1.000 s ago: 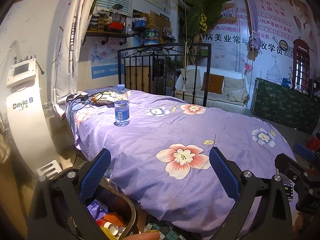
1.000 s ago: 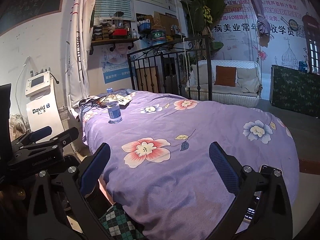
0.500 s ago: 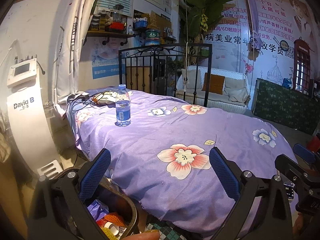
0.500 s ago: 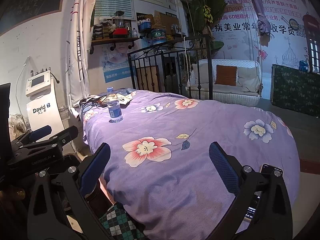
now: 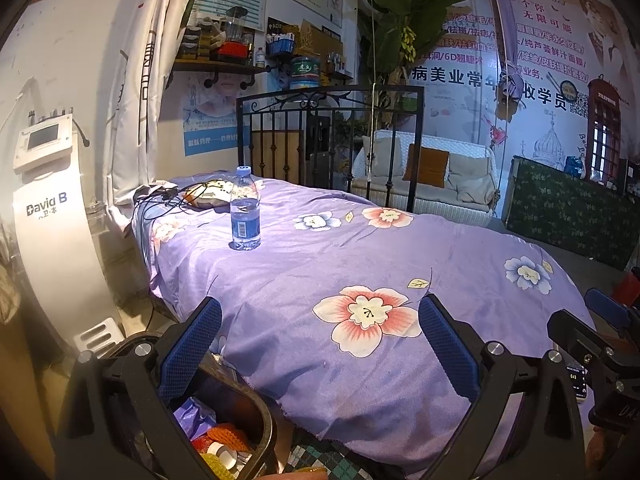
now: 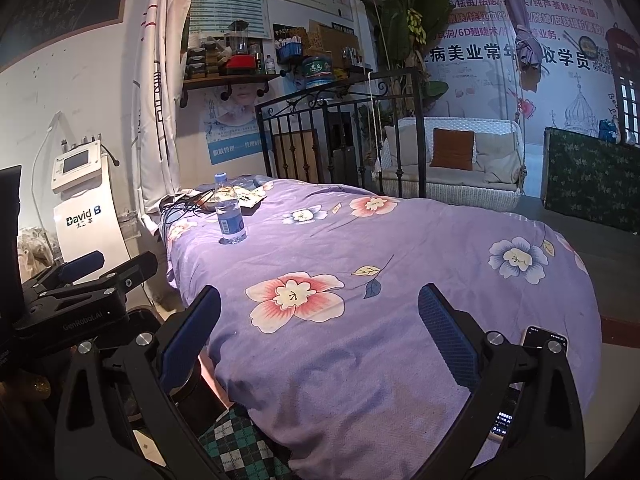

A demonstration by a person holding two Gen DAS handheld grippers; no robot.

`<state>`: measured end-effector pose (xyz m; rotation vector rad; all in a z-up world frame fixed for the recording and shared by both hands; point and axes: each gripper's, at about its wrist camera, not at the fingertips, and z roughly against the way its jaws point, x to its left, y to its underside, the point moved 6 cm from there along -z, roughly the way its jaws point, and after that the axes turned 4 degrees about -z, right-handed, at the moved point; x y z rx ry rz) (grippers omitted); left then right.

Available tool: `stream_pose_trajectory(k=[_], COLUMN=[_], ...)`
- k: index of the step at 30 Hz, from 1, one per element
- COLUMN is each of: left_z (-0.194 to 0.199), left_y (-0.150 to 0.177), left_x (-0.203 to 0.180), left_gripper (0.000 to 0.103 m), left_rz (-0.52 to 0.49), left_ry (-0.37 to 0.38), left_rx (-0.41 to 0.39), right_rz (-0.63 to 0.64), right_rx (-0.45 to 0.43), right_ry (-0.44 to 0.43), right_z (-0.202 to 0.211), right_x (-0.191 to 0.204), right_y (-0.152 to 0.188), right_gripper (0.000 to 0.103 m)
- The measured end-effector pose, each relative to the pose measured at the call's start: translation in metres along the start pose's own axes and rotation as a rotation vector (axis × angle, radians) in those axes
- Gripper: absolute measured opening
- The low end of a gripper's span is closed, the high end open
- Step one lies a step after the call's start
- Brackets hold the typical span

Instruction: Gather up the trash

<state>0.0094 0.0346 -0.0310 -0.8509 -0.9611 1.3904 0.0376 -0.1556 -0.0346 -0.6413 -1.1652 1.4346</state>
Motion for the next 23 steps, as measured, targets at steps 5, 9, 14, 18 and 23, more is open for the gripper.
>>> stream_pose_trajectory(k=[5,9,14,18,23], left_z=[0.0004,-0.0002,0.0002,0.0003,0.0002], left_y=[-0.0005,0.0002,0.0002,0.0008,0.0011], left_x=[-0.0003,-0.0004,0.0001,0.0004,0.0009], left_gripper=[0.097,0.097,0.097,0.097,0.097], left_rz=[-0.004,0.000,0.004,0.001,0.003], left_ry=[-0.004,0.003,0.009,0.004,0.000], left_rx=[0.000,0.007,0.007,0.009,0.006], right_rz=[-0.001,0.000,-0.002,-0.003,-0.004], right_rx=[0.004,0.007,0.010,0.014,0.015], right_ry=[-0.002,-0.002,-0.001,-0.002,-0.002], right_z=[-0.0004,-0.0004,-0.0013,-0.0028,-0.0030], right_x=[-0.0001,0.0013,0.0012,0.0021,0.0027], right_y=[0.0007,0.0020,0.0022,0.0028,0.0032], right_gripper=[0.097,0.097,0.097,0.097,0.097])
